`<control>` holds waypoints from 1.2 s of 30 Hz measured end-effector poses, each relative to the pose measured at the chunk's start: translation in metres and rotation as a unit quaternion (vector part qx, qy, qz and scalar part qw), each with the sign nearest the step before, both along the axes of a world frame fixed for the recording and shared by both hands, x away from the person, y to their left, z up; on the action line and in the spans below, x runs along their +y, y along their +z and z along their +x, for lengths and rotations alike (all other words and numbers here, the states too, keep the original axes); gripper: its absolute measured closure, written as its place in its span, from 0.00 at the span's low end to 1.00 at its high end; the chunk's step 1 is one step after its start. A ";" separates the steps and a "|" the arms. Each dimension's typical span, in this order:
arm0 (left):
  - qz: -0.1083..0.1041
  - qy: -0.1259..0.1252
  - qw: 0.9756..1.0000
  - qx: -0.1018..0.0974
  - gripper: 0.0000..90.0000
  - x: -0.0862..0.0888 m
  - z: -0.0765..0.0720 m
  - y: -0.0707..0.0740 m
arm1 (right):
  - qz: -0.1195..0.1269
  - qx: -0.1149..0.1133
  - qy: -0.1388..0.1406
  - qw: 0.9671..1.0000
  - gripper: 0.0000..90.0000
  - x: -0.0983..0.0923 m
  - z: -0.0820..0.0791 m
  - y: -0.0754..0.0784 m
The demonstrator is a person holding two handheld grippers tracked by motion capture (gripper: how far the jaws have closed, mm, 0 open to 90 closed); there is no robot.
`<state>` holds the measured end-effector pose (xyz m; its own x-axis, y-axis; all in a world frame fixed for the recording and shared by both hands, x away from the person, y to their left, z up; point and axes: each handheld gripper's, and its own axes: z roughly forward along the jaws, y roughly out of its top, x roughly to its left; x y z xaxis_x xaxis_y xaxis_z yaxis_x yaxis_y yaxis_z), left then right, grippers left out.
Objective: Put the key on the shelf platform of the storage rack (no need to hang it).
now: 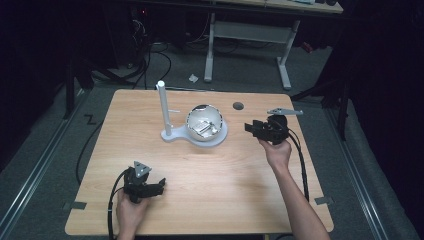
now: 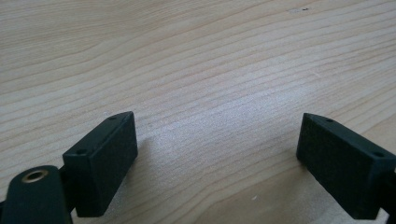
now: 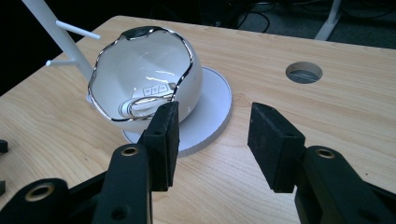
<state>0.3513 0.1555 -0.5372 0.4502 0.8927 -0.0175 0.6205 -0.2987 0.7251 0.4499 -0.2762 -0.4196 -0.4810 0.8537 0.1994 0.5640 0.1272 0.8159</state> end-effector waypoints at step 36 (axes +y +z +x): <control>0.000 0.000 1.000 0.000 0.14 0.000 0.000 0.000 | -0.003 -0.012 0.005 1.000 0.58 -0.019 -0.058 -0.002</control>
